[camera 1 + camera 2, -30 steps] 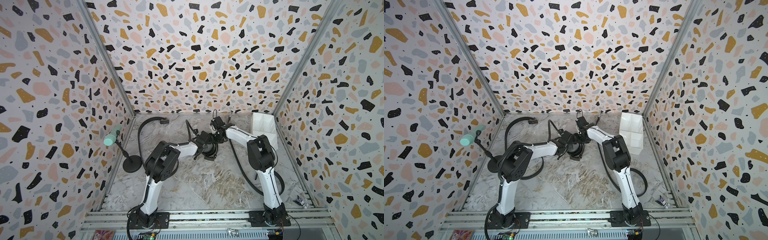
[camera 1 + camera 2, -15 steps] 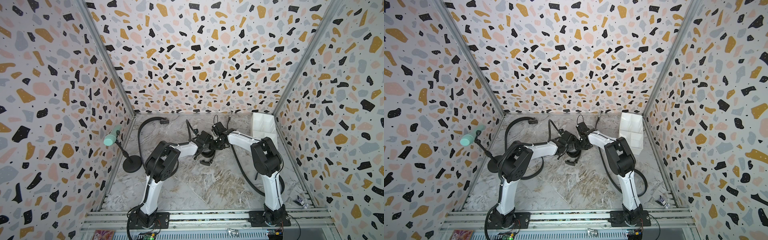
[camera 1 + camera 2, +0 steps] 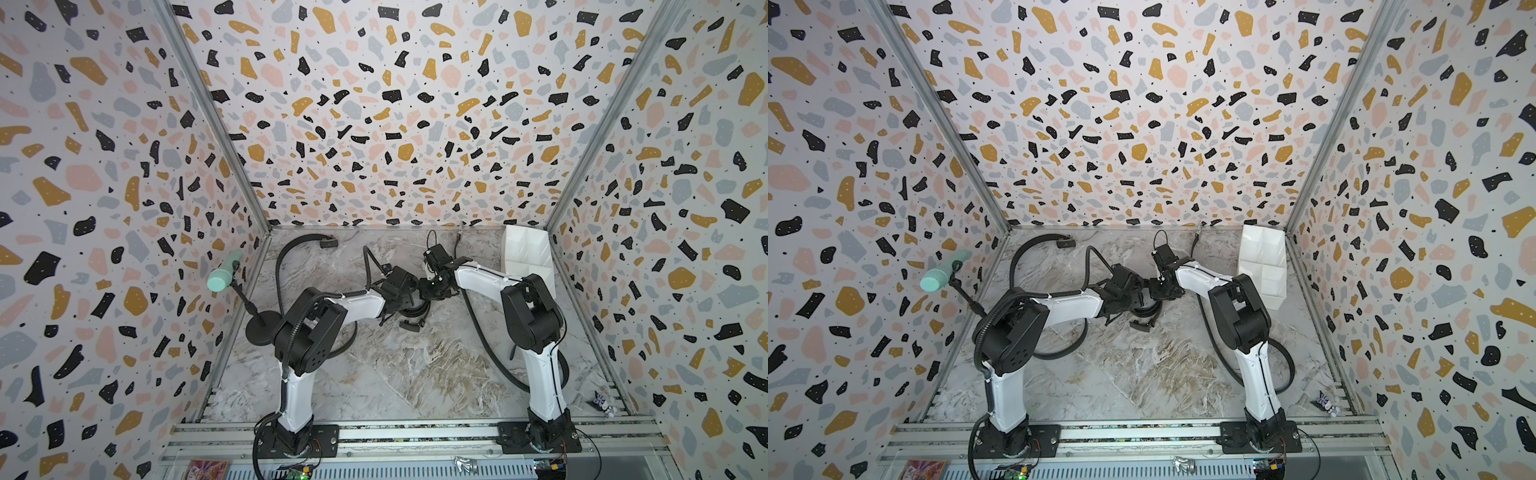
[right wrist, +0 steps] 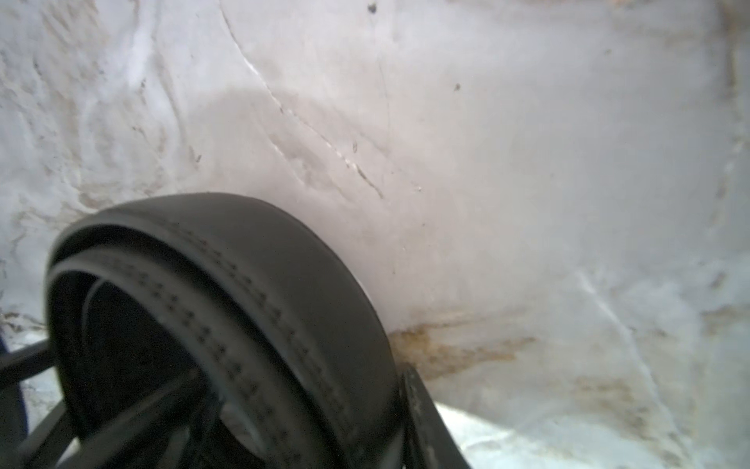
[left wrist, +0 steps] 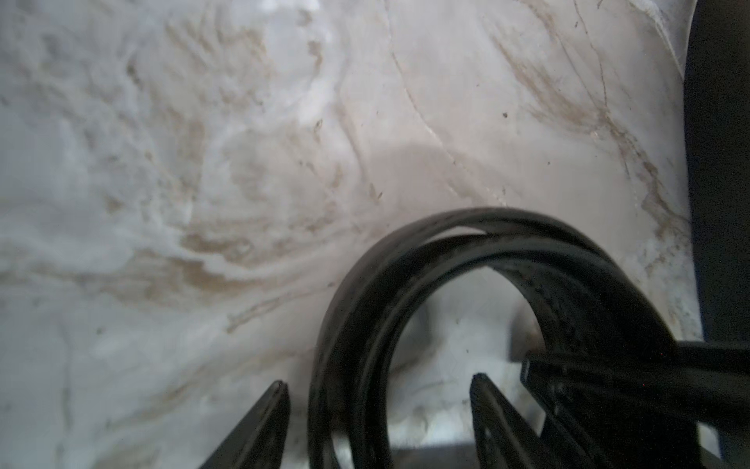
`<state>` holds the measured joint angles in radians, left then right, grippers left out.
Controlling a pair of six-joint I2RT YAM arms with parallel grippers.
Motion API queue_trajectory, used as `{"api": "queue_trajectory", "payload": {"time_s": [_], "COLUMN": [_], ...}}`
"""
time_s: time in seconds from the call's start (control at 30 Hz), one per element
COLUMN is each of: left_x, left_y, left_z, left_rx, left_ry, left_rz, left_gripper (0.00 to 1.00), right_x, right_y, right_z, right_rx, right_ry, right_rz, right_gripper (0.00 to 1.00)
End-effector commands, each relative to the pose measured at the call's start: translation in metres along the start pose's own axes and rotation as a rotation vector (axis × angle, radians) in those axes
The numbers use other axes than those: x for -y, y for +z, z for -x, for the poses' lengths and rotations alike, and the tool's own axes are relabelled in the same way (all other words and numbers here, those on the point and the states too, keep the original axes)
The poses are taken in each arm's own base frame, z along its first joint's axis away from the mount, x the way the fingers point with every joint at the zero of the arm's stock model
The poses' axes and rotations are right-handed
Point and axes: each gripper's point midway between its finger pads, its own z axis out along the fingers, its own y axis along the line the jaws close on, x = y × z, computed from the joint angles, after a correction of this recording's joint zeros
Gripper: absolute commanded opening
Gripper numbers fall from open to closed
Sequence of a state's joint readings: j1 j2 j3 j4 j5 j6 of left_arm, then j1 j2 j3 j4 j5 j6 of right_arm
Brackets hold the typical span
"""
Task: Place the belts into the storage roll
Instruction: Roll the belt at the center of the board.
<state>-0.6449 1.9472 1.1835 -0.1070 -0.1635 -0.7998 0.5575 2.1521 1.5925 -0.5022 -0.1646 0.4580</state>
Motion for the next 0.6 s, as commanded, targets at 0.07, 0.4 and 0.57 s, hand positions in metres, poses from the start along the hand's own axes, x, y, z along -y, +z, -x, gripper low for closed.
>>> {"api": "queue_trajectory", "payload": {"time_s": [0.07, 0.4, 0.57], "left_x": [-0.007, -0.011, 0.007], "left_y": [-0.031, -0.063, -0.052], "left_z": [-0.002, -0.036, -0.042], "left_rx": [-0.007, 0.023, -0.027], "left_ry": [0.013, 0.214, 0.174], "left_rz": [0.002, -0.043, -0.095], "left_gripper": [0.79, 0.83, 0.84], "right_x": [0.019, 0.024, 0.023], "right_y": [0.011, 0.021, 0.023], "right_z": [-0.027, -0.031, -0.033], "right_rx": [-0.114, -0.144, -0.141], "right_ry": [-0.003, -0.016, -0.015], "right_rz": [-0.085, -0.103, -0.101], "right_gripper": [0.30, 0.32, 0.32]}}
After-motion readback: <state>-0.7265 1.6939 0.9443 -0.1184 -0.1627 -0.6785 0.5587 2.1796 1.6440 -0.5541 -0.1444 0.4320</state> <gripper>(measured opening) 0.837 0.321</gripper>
